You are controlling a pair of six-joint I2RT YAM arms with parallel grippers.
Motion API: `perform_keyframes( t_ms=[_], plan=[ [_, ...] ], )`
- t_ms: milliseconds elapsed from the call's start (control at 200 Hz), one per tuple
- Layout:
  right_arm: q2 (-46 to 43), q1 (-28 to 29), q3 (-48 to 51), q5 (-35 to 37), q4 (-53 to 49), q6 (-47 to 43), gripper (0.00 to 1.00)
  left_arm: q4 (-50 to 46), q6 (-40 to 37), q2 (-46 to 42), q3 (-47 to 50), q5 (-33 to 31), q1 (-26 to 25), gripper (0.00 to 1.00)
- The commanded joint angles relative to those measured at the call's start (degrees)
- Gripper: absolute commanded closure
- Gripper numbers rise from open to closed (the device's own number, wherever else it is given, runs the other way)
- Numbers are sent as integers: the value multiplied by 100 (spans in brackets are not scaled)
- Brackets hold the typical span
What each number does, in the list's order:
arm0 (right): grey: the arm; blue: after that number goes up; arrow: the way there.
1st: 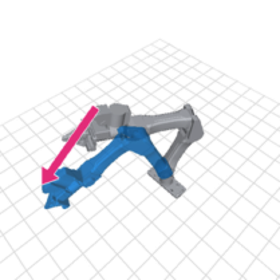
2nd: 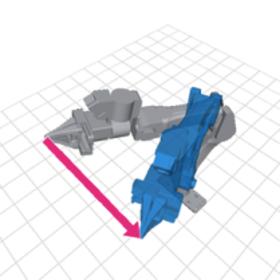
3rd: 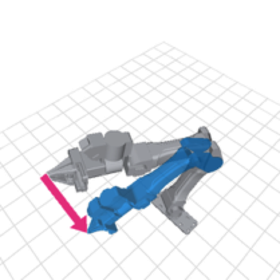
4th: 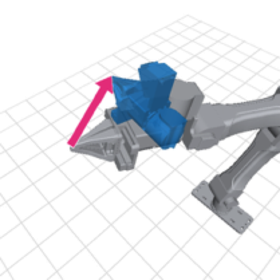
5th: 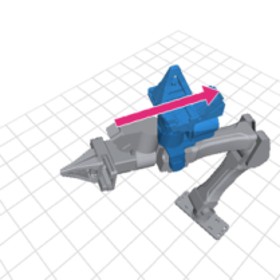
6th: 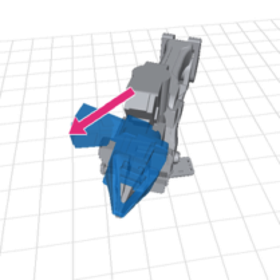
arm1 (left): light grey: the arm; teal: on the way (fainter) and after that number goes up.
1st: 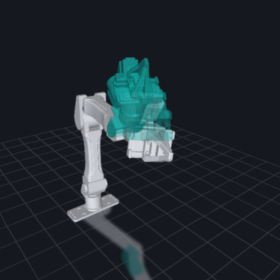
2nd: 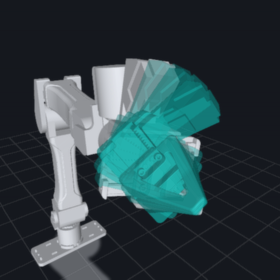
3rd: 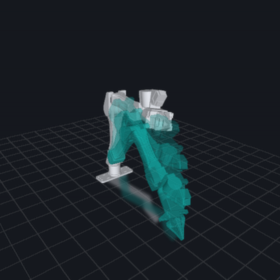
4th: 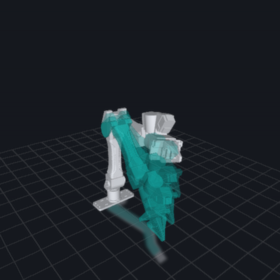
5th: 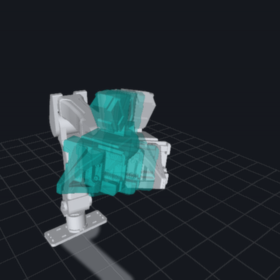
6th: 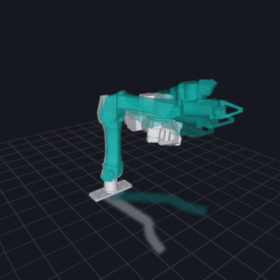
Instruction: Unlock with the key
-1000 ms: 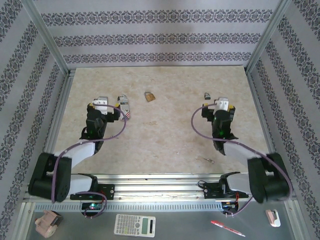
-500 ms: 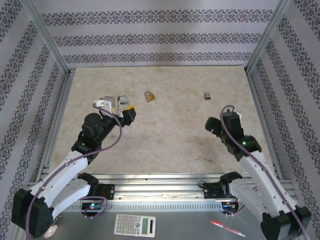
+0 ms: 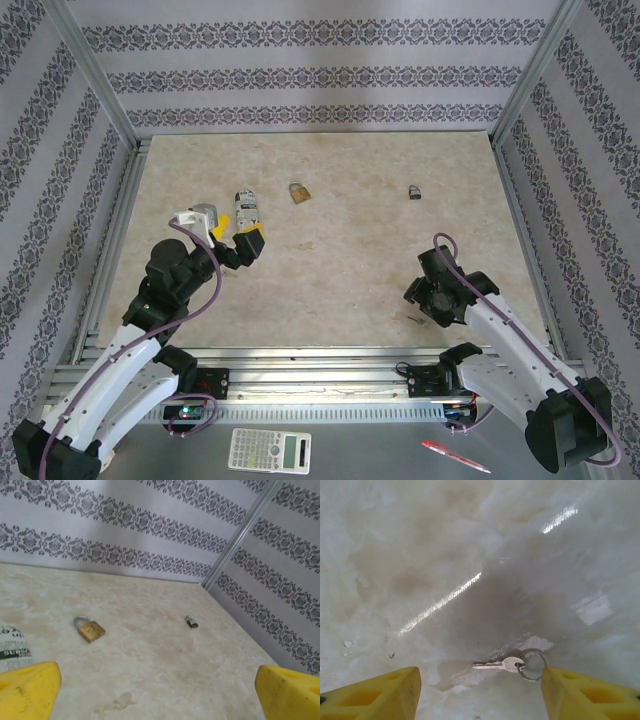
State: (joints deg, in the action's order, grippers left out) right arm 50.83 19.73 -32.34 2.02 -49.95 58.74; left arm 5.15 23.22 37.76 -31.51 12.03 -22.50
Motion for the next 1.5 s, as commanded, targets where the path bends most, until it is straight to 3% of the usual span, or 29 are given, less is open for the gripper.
perform_keyframes(
  t_ms=[0, 115, 370, 724, 1494],
  plan=[
    [-264, 69, 117, -128, -389, 583, 41, -486, 54, -108, -263, 46, -51, 1],
    [-404, 6, 415, -201, -388, 825, 49, -549, 0, -235, -229, -76, -49, 1],
    [-43, -98, 416, -148, -382, 796, 55, -597, -86, -339, -203, -193, -51, 1],
    [481, -206, 239, -233, -397, 888, 56, -885, -110, -670, -192, -412, -46, 1],
    [1682, 382, -272, -7, -787, 1563, 57, -1227, -73, -1137, -215, -778, -45, 1]
  ],
)
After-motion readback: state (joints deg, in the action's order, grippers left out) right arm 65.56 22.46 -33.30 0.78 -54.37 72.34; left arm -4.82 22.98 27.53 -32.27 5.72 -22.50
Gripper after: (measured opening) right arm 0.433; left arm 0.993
